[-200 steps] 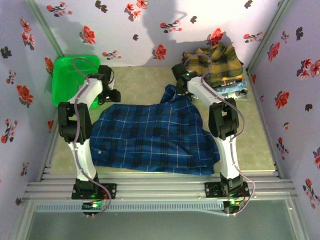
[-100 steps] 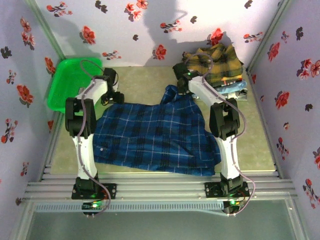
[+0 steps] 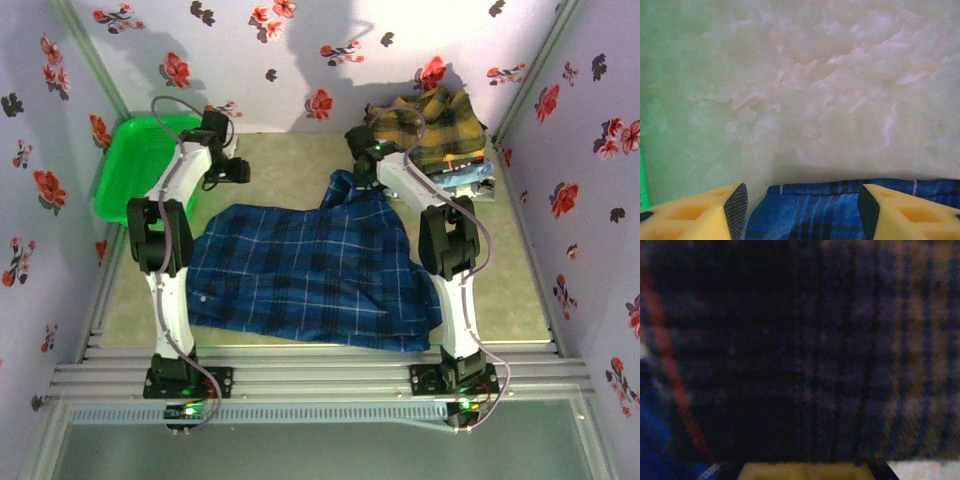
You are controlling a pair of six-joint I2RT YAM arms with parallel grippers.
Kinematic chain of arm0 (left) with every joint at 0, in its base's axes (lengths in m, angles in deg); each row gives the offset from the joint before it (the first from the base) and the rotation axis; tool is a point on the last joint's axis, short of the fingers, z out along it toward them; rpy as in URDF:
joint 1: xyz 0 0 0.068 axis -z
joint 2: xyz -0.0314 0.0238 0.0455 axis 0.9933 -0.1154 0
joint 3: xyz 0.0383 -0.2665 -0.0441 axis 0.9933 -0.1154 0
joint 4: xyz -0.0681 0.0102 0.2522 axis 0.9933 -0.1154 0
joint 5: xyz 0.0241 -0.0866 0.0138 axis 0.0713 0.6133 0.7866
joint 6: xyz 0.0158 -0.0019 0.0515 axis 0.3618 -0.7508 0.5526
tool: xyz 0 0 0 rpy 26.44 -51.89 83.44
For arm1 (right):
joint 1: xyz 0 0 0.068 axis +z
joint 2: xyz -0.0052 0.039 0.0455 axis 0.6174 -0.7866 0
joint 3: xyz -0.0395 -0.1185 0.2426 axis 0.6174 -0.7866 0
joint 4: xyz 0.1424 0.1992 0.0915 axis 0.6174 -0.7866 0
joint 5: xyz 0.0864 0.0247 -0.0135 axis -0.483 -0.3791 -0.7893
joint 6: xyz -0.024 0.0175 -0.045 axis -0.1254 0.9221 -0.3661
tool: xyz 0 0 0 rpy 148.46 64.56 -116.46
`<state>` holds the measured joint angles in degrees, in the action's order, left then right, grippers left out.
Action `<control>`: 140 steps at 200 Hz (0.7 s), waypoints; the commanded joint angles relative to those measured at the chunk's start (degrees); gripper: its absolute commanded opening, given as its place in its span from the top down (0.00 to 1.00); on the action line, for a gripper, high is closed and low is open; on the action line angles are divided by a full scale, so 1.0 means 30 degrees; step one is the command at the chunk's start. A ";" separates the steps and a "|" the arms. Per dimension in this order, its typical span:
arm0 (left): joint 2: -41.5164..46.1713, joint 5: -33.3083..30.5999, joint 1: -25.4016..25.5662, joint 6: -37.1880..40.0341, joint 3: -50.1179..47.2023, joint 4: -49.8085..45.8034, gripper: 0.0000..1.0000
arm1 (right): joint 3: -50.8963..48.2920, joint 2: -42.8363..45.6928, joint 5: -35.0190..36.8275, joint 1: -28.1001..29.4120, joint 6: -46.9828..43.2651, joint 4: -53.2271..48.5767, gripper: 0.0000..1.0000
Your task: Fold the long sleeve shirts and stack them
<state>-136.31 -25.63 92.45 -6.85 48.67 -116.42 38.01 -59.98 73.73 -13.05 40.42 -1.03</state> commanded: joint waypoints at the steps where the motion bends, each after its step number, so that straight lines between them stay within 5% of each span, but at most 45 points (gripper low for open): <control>1: -0.1487 -0.0035 0.0073 0.0504 0.0527 -0.2021 0.40 | 0.0132 0.0353 -0.0071 0.0085 -0.0381 -0.0496 1.00; 108: -0.3490 -0.0873 -0.0014 0.1039 0.0428 -0.1840 0.48 | 0.0281 0.0391 0.0021 0.0456 -0.0353 -0.0756 1.00; 140: -0.3772 -0.0903 -0.0059 0.1213 0.0203 -0.1711 0.60 | 0.0252 0.0359 0.0043 0.0553 -0.0309 -0.0889 1.00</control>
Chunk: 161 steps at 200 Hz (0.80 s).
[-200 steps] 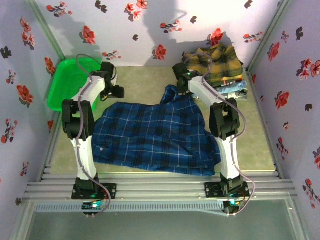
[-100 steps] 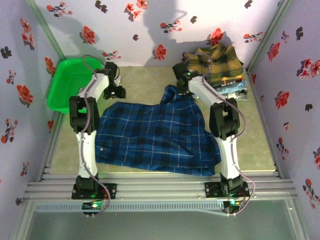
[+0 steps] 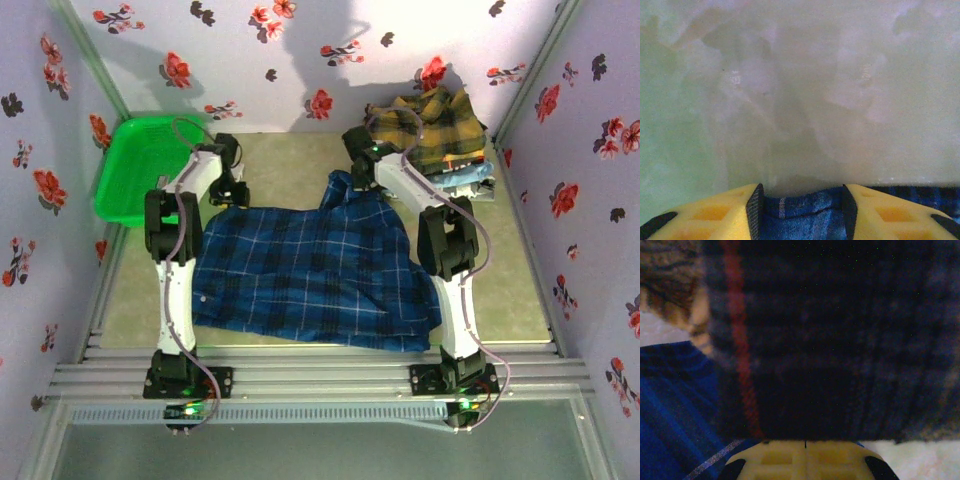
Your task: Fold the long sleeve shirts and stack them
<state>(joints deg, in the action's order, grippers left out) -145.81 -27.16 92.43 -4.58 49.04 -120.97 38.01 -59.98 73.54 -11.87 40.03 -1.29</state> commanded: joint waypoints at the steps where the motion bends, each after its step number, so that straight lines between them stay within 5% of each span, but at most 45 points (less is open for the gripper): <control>1: -0.0585 -0.0378 -0.0042 0.0456 0.0066 -0.0174 0.61 | 0.0253 0.0355 0.0111 0.0156 -0.0170 -0.0810 1.00; 51: 0.0368 -0.0510 -0.0236 0.0550 -0.0811 0.0517 0.84 | 0.0106 0.0581 0.0178 0.0284 -0.0016 -0.0789 1.00; 161: 0.6399 -0.0554 -0.0290 0.0683 -0.7066 0.4587 0.89 | -0.3987 0.5055 0.0768 0.1436 0.0520 -0.0520 1.00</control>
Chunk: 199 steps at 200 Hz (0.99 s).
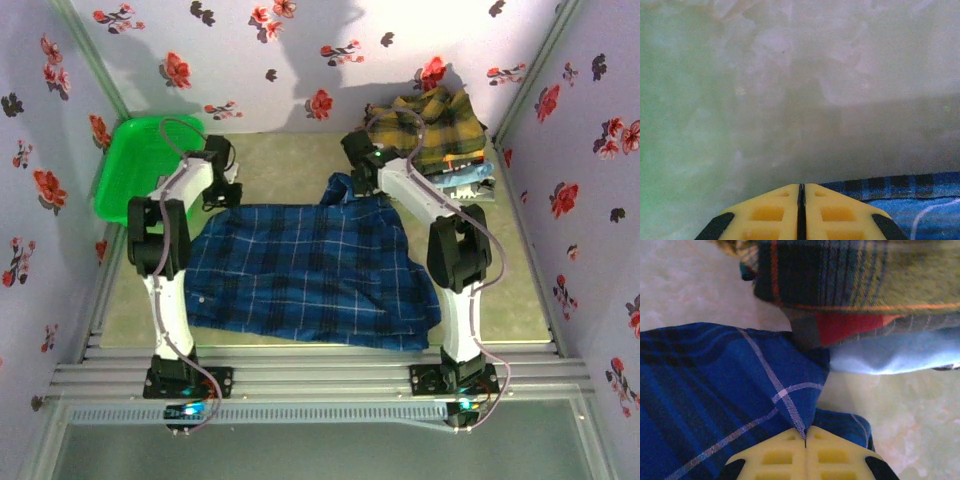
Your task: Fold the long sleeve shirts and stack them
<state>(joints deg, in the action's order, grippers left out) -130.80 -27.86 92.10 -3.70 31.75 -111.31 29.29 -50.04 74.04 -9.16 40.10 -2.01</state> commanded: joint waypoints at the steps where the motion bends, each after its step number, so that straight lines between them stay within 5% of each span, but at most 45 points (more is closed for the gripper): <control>1: 0.1441 -0.0358 -0.0169 0.0410 -0.1347 0.1385 0.89 | -0.1142 0.1805 0.0624 0.0565 0.0509 -0.0282 1.00; 199: 0.8814 -0.2756 -0.0059 0.0771 -1.0784 0.4430 0.90 | -1.1638 0.9566 0.1200 0.4604 0.6882 -0.2028 1.00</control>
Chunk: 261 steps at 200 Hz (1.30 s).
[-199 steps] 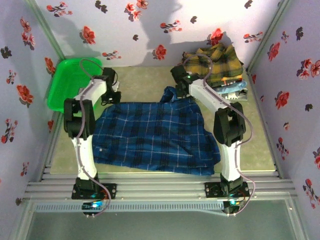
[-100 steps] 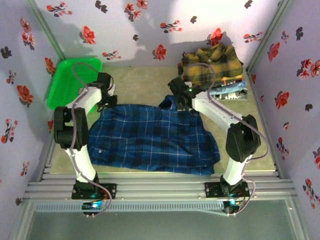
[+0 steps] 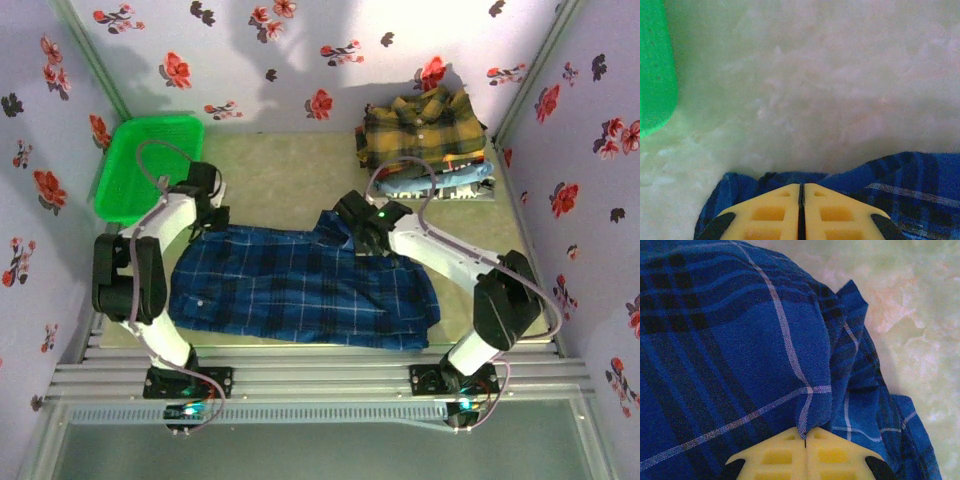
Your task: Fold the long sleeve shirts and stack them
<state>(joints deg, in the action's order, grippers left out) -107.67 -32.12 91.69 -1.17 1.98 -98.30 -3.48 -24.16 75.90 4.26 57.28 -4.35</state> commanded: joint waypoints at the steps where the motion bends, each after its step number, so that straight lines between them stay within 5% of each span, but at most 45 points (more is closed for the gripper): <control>1: 0.1135 -0.1356 0.0089 -0.0084 -0.0896 0.0061 0.90 | -0.0759 0.0974 0.0583 0.0149 0.1167 -0.1285 1.00; 80: 0.2420 -0.2189 0.0499 -0.1580 -0.2872 -0.1717 0.82 | -0.4041 0.2025 -0.2227 0.1156 0.1909 -0.0652 1.00; 110: 0.3395 -0.2317 0.0478 -0.3183 -0.3412 -0.2554 0.38 | -0.5808 0.2084 -0.4088 0.1803 0.1886 0.0250 0.95; 133: 0.4357 -0.2620 0.0505 -0.5220 -0.2502 -0.3816 0.22 | -0.6534 0.2266 -0.5165 0.1992 0.1433 0.0641 0.74; 184: 0.3885 0.2576 0.1756 -0.8199 0.0959 -0.3711 0.14 | -0.5286 0.5092 -0.4561 0.1751 -0.0106 -0.0499 0.31; 219: 0.1809 0.7802 0.3192 -0.9503 0.1466 -0.0588 0.14 | -0.1215 0.4580 -0.4808 -0.1836 -0.1481 -0.0894 0.25; 261: -0.1205 0.7256 0.2242 -1.1255 0.0826 0.0815 0.15 | 0.5628 -0.2506 -0.4488 -0.3723 -0.4168 -0.2244 0.27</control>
<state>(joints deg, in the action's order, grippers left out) -106.95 -11.86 101.26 -29.93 5.96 -98.30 5.70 -20.38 61.73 -6.42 51.42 -7.39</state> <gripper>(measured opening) 0.859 0.742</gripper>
